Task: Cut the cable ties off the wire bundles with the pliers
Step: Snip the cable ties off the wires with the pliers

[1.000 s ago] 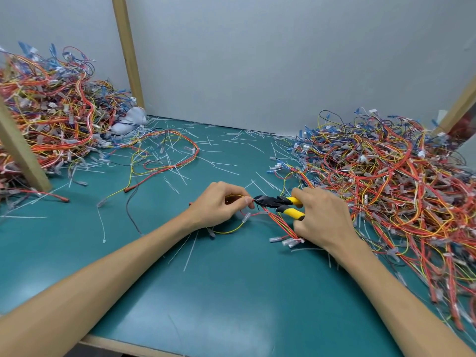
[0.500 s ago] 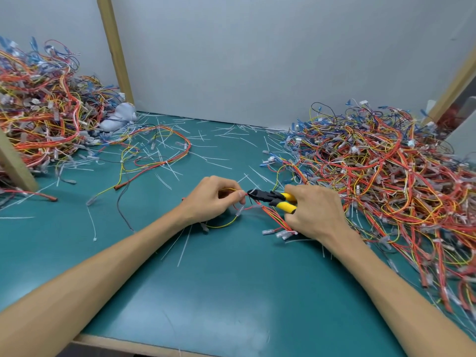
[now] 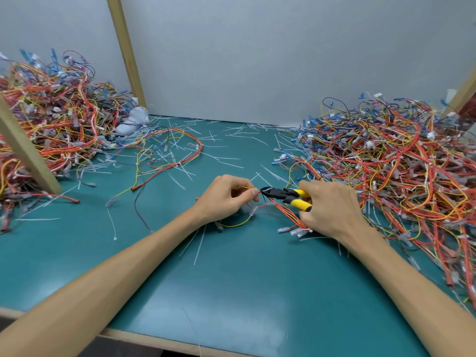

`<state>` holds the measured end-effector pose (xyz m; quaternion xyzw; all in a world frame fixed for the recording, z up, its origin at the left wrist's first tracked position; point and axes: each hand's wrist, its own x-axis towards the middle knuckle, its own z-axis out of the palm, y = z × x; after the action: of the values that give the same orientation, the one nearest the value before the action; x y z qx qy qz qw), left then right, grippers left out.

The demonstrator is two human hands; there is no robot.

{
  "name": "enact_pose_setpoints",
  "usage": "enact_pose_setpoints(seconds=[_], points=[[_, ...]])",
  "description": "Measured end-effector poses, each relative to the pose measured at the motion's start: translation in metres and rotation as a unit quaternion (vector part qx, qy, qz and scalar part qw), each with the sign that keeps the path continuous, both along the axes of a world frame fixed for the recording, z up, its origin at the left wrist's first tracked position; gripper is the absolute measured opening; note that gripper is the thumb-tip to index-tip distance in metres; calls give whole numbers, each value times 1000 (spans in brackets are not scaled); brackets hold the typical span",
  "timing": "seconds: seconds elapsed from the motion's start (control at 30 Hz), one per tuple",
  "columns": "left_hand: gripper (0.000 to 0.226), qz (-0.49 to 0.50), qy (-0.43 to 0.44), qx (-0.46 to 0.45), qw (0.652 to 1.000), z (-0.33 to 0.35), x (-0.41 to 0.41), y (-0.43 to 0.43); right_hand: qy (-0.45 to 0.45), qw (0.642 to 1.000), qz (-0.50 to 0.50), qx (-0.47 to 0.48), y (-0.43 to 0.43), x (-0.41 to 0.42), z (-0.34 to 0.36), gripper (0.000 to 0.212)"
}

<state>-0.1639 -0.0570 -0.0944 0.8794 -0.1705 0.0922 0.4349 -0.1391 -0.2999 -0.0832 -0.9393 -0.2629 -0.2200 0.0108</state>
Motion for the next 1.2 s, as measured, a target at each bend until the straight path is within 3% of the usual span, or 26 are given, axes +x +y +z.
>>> enact_pose_setpoints(seconds=[0.13, 0.37, 0.83, 1.0, 1.13, 1.2], points=[[21, 1, 3, 1, 1000, 0, 0, -2, 15, 1000, 4, 5, 0, 1, 0, 18], [21, 5, -3, 10, 1000, -2, 1, -1, 52, 998, -30, 23, 2, -3, -2, 40], [23, 3, -3, 12, 1000, 3, 0, -2, -35, 999, -7, 15, 3, 0, -5, 27], [22, 2, -8, 15, 1000, 2, 0, -2, -21, 1000, -10, 5, 3, 1, -7, 36], [22, 5, -4, 13, 1000, 3, -1, -2, -1, 1000, -11, 14, 4, -2, -3, 21], [22, 4, -5, 17, 1000, 3, -2, -2, 29, 999, -23, 15, 3, -2, -2, 29]])
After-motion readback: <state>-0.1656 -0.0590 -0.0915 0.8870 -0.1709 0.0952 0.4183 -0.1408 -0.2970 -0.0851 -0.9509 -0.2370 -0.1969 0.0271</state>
